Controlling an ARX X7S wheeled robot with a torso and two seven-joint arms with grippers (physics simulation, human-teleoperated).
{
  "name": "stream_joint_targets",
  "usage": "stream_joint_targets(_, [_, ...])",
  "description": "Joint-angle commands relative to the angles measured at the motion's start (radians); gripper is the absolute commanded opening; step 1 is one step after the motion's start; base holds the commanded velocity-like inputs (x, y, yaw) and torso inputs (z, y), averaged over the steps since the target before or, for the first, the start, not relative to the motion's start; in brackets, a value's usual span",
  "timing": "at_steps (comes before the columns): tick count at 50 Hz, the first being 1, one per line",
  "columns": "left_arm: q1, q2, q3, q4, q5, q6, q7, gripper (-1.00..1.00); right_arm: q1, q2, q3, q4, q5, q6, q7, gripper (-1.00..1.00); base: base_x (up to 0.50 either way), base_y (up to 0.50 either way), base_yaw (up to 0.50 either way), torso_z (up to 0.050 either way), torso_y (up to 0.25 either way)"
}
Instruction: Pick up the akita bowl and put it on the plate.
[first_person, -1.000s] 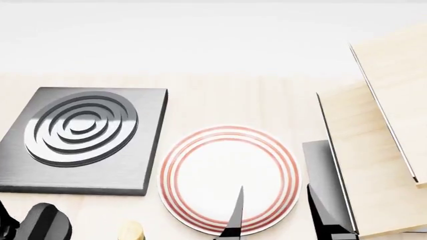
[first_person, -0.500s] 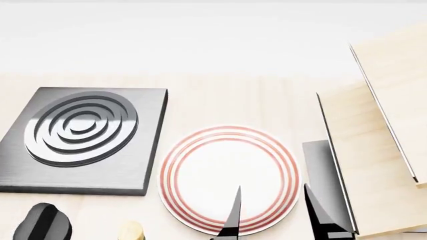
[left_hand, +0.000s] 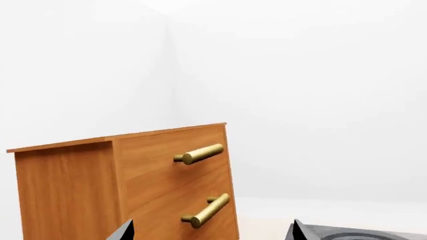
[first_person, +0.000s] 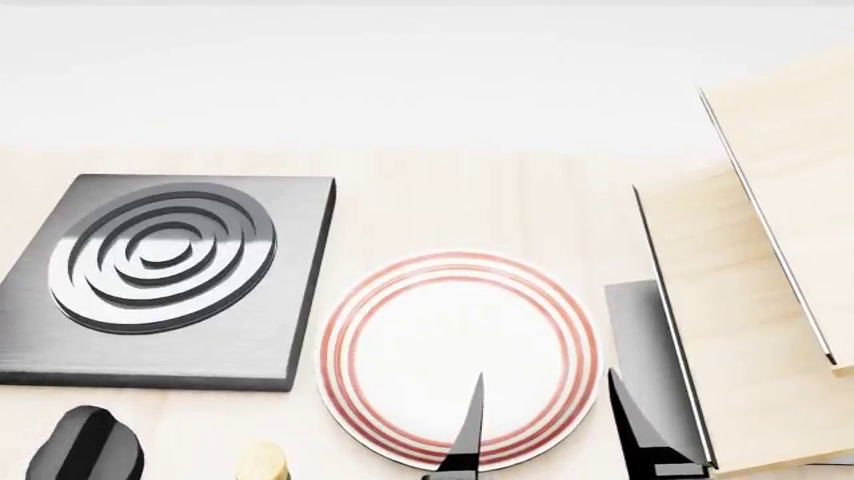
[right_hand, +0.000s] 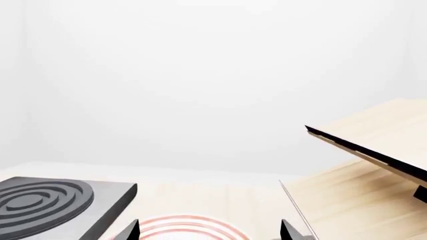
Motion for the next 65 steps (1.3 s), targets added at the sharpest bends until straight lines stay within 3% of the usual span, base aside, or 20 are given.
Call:
stream_joint_targets(1, [0.046,-0.034,-0.057,0.048,-0.031,-0.033,0.003,1.0,0.002,0.003,0.001,0.002,0.005,-0.004,0.002,1.0,0.0,0.0,0.0,0.0,0.0])
stream_joint_targets(5, [0.061,-0.05,-0.071,0.069,-0.068,-0.056,0.018,1.0,0.002,0.003,0.001,0.003,0.006,-0.005,0.003,1.0,0.0,0.0,0.0,0.0,0.0])
stream_joint_targets(7, [0.074,-0.063,-0.081,0.082,-0.177,-0.09,0.062,1.0,0.003,0.003,0.0,0.005,0.007,-0.006,0.002,1.0,0.0,0.0,0.0,0.0,0.0])
stream_joint_targets(9, [0.091,-0.069,-0.086,0.107,-0.158,-0.1,0.049,1.0,0.004,0.003,-0.001,0.006,0.008,-0.006,0.002,1.0,0.0,0.0,0.0,0.0,0.0])
stream_joint_targets(11, [0.107,-0.081,-0.128,0.137,-0.259,-0.124,0.066,1.0,0.006,0.002,-0.002,0.01,0.009,-0.006,0.0,1.0,0.0,0.0,0.0,0.0,0.0])
stream_joint_targets(16, [0.128,-0.103,-0.15,0.172,-0.29,-0.167,0.053,1.0,0.005,0.003,-0.002,0.012,0.011,-0.009,0.002,1.0,0.0,0.0,0.0,0.0,0.0])
stream_joint_targets(24, [0.143,-0.141,-0.222,0.192,-0.474,-0.261,0.042,1.0,0.006,0.003,-0.003,0.027,0.014,-0.018,0.0,1.0,0.0,0.0,0.0,0.0,0.0])
stream_joint_targets(65, [0.125,-0.171,-0.226,0.149,-0.566,-0.341,0.014,1.0,0.01,0.007,-0.013,0.036,0.022,-0.023,0.007,1.0,0.0,0.0,0.0,0.0,0.0])
